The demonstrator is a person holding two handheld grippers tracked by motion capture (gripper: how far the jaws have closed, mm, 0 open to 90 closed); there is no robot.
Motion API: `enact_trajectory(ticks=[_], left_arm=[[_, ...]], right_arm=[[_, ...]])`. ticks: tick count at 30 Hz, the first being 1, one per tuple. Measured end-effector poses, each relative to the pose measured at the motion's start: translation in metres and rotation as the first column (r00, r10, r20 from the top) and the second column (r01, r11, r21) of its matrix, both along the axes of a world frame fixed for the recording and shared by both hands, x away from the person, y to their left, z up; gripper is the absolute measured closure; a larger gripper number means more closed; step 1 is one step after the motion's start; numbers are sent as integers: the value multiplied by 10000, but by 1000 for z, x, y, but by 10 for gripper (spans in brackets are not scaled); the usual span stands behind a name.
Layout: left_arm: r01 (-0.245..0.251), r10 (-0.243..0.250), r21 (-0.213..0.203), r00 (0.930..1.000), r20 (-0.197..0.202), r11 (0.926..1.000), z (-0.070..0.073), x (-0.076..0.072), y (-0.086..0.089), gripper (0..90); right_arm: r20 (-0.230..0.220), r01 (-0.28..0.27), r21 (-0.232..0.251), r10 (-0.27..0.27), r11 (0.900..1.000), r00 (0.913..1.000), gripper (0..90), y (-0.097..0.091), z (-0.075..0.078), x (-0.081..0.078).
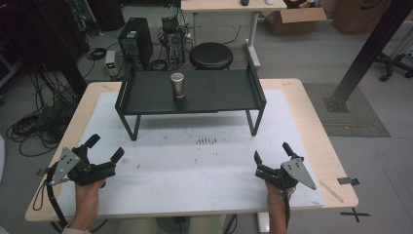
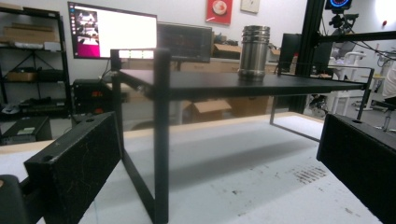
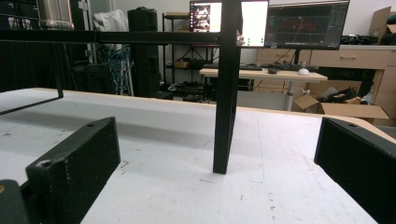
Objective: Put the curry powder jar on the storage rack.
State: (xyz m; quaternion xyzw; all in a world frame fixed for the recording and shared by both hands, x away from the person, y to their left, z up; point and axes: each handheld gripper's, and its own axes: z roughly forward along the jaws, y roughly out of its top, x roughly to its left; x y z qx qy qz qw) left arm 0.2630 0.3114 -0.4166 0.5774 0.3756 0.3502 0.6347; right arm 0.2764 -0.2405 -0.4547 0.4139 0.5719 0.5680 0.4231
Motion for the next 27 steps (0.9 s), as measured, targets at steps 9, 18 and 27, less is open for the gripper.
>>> enact_trajectory(ticks=[9, 18, 27], left_arm=[[-220, 219, -31, 9994, -257, 9998, -17, -1, 6, 3], [-337, 350, 394, 9989, -315, 9987, -29, -4, 6, 2], [-468, 485, 503, 9982, -347, 9976, -37, -7, 6, 2]], right_arm=[[-10, 9, -31, -10, 10000, 10000, 0, 0, 0, 0], [-21, 9, -45, -10, 10000, 10000, 1, 1, 0, 0], [-11, 11, -66, -11, 10000, 10000, 1, 1, 0, 0]])
